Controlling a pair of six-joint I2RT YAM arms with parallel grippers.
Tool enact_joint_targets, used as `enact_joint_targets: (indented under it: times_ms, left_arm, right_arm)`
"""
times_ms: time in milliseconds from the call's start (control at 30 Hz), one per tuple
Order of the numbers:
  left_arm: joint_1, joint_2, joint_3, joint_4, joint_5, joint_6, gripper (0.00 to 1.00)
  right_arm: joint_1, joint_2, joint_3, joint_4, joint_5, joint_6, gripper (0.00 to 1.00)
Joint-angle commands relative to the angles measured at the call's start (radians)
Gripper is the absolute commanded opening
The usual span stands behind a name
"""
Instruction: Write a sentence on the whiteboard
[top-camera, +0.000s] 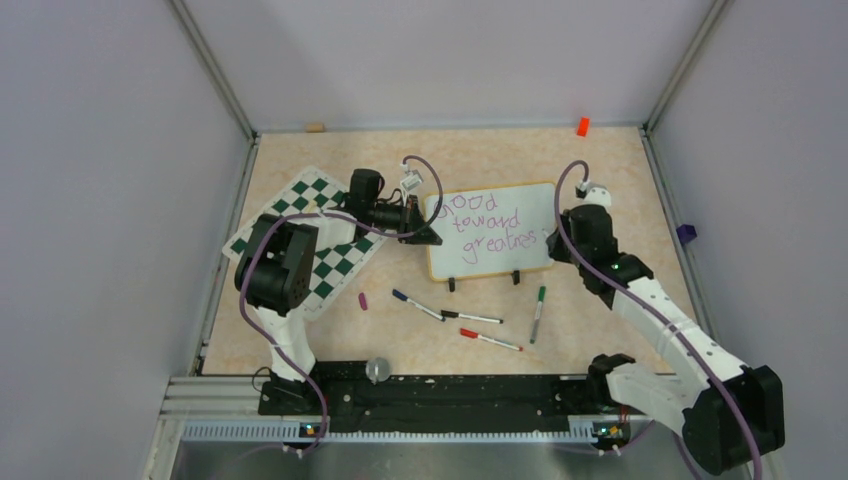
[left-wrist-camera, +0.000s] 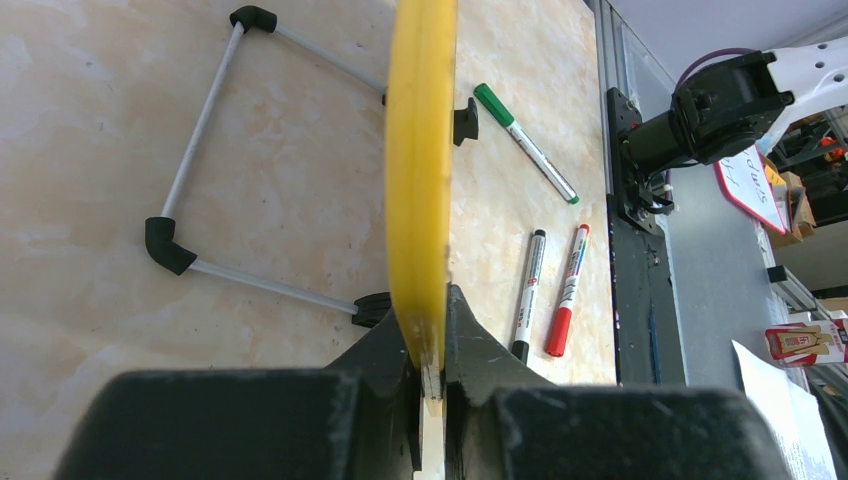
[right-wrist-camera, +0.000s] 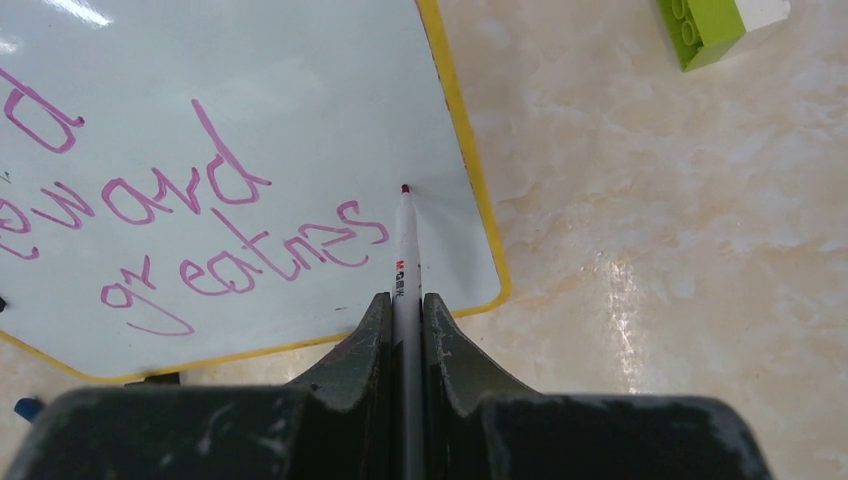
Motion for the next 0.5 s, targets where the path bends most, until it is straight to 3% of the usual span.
enact_joint_targets:
  times_ms: [0, 467]
  left_arm:
    - [-0.014, 0.013, -0.008, -0.020, -0.061, 0.060, 0.00]
    - [-0.014, 0.013, -0.006, -0.020, -0.063, 0.060, 0.00]
  right_arm:
    - [-0.020, 0.021, 0.029, 0.066, 0.015, 0.006, 0.00]
    - [-0.022, 0.040, 0.057, 0.098, 0.022, -0.002, 0.00]
